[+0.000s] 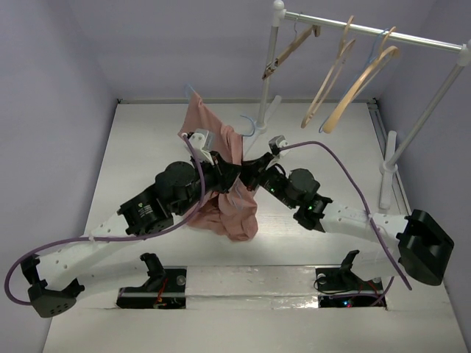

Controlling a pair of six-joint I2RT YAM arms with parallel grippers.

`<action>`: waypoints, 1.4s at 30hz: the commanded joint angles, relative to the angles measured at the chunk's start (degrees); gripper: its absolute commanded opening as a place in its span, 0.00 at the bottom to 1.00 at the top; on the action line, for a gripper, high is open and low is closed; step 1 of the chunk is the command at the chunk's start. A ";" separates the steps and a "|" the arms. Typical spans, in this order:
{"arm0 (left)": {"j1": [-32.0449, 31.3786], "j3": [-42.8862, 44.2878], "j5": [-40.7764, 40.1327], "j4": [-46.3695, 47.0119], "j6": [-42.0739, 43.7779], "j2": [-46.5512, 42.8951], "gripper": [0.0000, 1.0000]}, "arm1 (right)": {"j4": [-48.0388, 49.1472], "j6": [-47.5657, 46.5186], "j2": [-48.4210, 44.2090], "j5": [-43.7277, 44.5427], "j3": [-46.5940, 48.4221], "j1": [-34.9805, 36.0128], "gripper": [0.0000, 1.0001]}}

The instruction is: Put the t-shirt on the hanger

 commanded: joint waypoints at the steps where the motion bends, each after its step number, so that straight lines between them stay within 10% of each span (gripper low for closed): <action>1: -1.18 4.29 -4.22 -2.67 -0.53 -2.24 0.00 | 18.94 -2.34 -1.99 0.99 0.26 -0.08 0.00; 7: -1.18 3.15 -25.40 4.68 3.42 -4.17 0.59 | 16.24 -3.05 -6.20 0.72 -2.47 0.45 0.00; 26: 19.56 22.75 -6.88 11.21 -1.05 15.60 0.63 | 10.95 -1.11 -11.75 -3.32 -6.52 0.45 0.00; 42: 20.88 12.13 -0.72 20.69 -5.80 16.75 0.57 | 11.21 -1.99 -6.75 -3.41 -3.00 0.45 0.00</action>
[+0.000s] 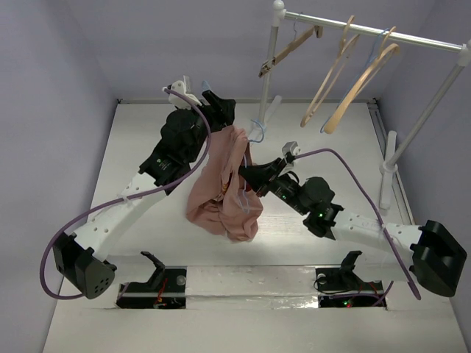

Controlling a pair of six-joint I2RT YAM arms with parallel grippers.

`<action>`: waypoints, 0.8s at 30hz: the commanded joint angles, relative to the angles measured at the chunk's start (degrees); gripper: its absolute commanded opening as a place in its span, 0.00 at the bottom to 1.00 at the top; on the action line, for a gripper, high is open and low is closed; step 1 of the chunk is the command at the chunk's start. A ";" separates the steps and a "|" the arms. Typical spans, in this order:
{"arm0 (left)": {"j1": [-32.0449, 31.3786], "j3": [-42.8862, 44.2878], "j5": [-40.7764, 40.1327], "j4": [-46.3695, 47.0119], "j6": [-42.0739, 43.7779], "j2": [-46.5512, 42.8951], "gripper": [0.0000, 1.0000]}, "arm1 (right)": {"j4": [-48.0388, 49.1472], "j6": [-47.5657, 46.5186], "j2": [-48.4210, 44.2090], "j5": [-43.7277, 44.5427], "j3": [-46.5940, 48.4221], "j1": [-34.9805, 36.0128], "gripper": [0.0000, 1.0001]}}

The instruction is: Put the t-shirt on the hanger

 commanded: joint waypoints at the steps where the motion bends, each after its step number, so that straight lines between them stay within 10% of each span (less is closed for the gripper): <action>1: 0.14 -3.18 2.23 5.46 -2.43 -2.38 0.57 | 4.85 -1.47 1.54 0.52 4.06 0.36 0.00; 17: -0.38 -13.30 5.41 8.90 -7.80 -11.34 0.48 | 5.82 -2.26 5.59 1.49 8.63 0.36 0.00; 21: -0.38 -11.02 1.88 5.91 -6.40 -11.35 0.82 | 5.47 -1.64 5.07 1.40 6.96 0.36 0.00; 24: -0.38 -9.08 3.37 4.94 -6.13 -9.15 0.85 | 4.94 -1.55 4.98 0.79 6.61 0.36 0.00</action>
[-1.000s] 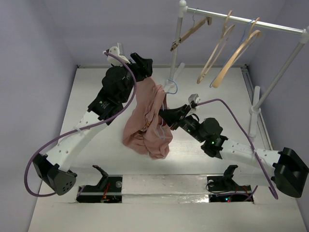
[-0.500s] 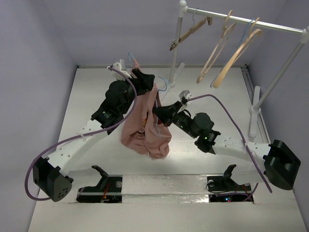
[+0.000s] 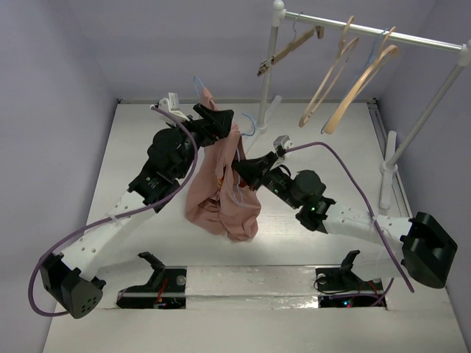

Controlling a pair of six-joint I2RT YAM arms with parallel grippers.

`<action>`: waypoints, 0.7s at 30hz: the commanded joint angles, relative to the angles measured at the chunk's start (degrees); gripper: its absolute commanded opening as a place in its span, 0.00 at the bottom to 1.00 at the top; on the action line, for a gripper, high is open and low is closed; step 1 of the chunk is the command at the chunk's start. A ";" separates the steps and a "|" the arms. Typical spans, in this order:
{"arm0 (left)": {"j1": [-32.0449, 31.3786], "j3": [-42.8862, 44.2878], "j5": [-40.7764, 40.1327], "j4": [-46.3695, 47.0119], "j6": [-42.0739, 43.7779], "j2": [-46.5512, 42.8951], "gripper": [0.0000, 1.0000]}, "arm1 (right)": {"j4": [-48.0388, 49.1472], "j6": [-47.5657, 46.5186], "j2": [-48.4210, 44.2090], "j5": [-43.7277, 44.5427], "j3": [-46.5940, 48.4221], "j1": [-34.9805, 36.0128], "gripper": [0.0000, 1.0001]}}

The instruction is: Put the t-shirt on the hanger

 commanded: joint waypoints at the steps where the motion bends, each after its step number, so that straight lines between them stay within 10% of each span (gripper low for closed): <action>1: -0.30 3.40 0.61 1.02 0.82 1.47 0.83 | 5.07 -0.07 -1.47 -0.28 0.95 0.36 0.00; 21: -0.30 -7.40 7.04 10.26 -7.26 0.34 0.34 | 0.50 -0.16 1.95 -0.55 4.73 0.36 0.00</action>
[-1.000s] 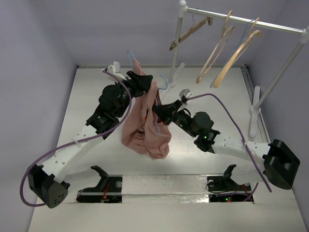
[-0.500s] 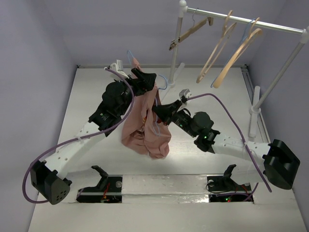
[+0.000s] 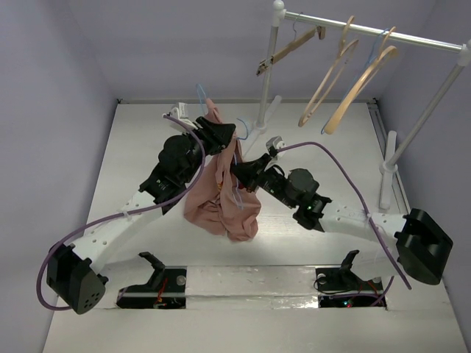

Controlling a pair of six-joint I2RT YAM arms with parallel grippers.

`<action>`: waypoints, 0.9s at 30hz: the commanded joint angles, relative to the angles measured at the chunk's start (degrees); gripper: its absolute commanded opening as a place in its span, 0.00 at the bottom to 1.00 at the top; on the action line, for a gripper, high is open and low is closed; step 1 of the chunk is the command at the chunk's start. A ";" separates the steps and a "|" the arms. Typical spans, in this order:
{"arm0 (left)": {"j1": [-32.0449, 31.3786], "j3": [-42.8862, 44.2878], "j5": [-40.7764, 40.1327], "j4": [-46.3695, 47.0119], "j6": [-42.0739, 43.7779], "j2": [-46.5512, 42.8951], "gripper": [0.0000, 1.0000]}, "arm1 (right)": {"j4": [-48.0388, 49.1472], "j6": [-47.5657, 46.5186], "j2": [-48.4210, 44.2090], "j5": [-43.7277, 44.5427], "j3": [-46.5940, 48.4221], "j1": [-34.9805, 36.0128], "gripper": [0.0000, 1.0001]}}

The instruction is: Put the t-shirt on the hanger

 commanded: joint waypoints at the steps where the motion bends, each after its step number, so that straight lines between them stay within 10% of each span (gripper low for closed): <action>1: -0.38 -1.63 1.97 4.42 -1.93 -3.03 0.33 | 3.85 0.19 0.29 -0.37 4.18 0.36 0.00; 10: -0.38 -4.36 2.67 4.95 -3.08 -5.75 0.00 | 2.18 1.16 0.74 -0.11 3.14 0.36 0.00; 19: -0.38 -4.80 4.08 5.21 -3.69 -6.90 0.00 | -2.91 2.39 -2.95 -0.46 1.46 0.89 0.00; 27: -0.38 -3.22 4.86 6.44 -4.22 -8.13 0.00 | -7.75 3.97 -8.66 -2.04 -3.46 0.89 0.33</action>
